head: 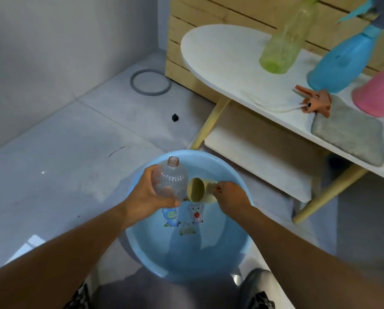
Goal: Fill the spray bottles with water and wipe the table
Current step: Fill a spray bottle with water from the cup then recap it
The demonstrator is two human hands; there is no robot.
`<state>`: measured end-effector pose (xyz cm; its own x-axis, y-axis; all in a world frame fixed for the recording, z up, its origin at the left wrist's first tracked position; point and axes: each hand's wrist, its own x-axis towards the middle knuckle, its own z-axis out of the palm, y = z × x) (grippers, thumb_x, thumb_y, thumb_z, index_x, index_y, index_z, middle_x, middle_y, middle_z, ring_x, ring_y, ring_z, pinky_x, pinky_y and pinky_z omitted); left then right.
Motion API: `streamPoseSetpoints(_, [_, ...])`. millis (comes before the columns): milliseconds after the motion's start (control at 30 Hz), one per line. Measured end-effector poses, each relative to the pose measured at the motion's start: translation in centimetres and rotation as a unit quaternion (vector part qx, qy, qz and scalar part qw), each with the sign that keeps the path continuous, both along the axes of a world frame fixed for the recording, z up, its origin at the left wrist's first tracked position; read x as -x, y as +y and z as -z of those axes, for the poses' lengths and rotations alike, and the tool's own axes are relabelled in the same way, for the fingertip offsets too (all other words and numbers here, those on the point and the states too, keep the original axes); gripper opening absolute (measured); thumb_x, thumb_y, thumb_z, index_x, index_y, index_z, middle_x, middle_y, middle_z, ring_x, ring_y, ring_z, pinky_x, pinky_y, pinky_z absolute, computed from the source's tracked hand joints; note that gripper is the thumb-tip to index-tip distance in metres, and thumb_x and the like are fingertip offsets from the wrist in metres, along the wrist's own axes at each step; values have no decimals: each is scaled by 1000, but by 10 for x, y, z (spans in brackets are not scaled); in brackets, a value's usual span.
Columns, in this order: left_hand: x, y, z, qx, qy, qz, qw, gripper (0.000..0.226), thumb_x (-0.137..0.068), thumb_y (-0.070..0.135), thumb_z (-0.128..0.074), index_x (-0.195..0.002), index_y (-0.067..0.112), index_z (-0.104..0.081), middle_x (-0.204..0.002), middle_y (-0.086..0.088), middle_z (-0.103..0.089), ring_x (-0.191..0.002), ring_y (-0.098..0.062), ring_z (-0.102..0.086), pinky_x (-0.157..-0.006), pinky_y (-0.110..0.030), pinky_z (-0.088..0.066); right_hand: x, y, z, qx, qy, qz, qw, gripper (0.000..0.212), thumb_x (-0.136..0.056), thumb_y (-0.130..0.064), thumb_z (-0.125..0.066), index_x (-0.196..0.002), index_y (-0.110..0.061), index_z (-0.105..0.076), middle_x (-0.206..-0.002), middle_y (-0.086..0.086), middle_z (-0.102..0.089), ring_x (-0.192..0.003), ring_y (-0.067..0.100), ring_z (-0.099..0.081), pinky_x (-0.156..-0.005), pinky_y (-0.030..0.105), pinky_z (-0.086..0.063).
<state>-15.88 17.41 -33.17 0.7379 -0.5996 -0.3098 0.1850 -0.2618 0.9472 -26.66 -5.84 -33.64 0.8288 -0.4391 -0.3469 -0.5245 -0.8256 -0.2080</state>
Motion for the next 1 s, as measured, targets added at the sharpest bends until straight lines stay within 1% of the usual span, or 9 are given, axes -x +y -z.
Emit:
streamPoseSetpoints(67, [-1,-1,6,-10,-26,1,1000,101,-52,7,-98,-132,34,-43,-134,6,-57,-119,-3,-62,-84,-20,-55,1,0,10,67,26,-46,996,23,-102,-18,-51,-120,-21,-66,-117,10,-64,-106,33,-65,-86,38,-52])
streamPoseSetpoints(200, [-5,2,13,-30,-80,31,996,117,-50,20,-94,-147,40,-31,-146,7,-44,-135,-10,-47,-102,-31,-52,7,3,26,141,70,-75,985,33,-99,-19,-61,-130,-30,-62,-123,5,-61,-112,27,-63,-85,37,-54])
streamPoseSetpoints(267, [-5,3,17,-41,-97,24,994,116,-45,27,-89,-145,40,-32,-146,2,-42,-136,-15,-47,-103,-35,-53,9,5,32,168,85,-95,977,29,-101,-21,-58,-129,-25,-63,-124,5,-61,-112,26,-62,-84,37,-54])
streamPoseSetpoints(400, [-5,3,20,-40,-111,20,993,109,-48,19,-90,-139,39,-32,-141,2,-42,-131,-15,-50,-90,-20,-53,14,14,43,180,101,-121,971,29,-100,-18,-59,-129,-17,-60,-126,8,-60,-115,28,-60,-87,38,-54])
streamPoseSetpoints(467, [-8,2,17,-33,-116,14,993,109,-48,20,-93,-138,37,-34,-137,4,-46,-126,-15,-53,-91,-27,-55,13,18,46,139,105,-100,980,31,-100,-18,-60,-131,-19,-61,-127,8,-59,-116,29,-60,-91,39,-53])
streamPoseSetpoints(567, [-13,1,9,-32,-129,4,991,108,-46,26,-97,-133,42,-35,-133,7,-49,-120,-14,-57,-87,-24,-55,11,18,44,26,77,-25,996,27,-102,-22,-53,-125,-23,-67,-121,10,-62,-111,32,-63,-88,36,-51])
streamPoseSetpoints(733, [-17,7,-2,-37,-158,43,986,117,-54,20,-99,-141,50,-27,-141,12,-43,-126,-9,-53,-91,-16,-53,19,5,31,-186,7,150,971,37,-103,-35,-48,-88,-7,-67,-84,7,-65,-82,26,-62,-67,30,-41])
streamPoseSetpoints(833, [-23,11,-16,-57,-193,77,976,115,-55,17,-96,-141,52,-27,-142,12,-40,-126,-9,-51,-86,-9,-50,25,3,22,-249,-20,191,949,36,-99,-35,-52,-67,-17,-58,-67,0,-57,-61,16,-49,-60,27,-37])
streamPoseSetpoints(1000, [-37,13,-62,-50,-239,97,965,110,-58,15,-93,-140,48,-28,-142,9,-38,-126,-10,-51,-86,-6,-47,27,2,-28,-285,-78,201,934,33,-84,-42,-65,-63,-22,-49,-59,-5,-41,-53,14,-35,-53,27,-31])
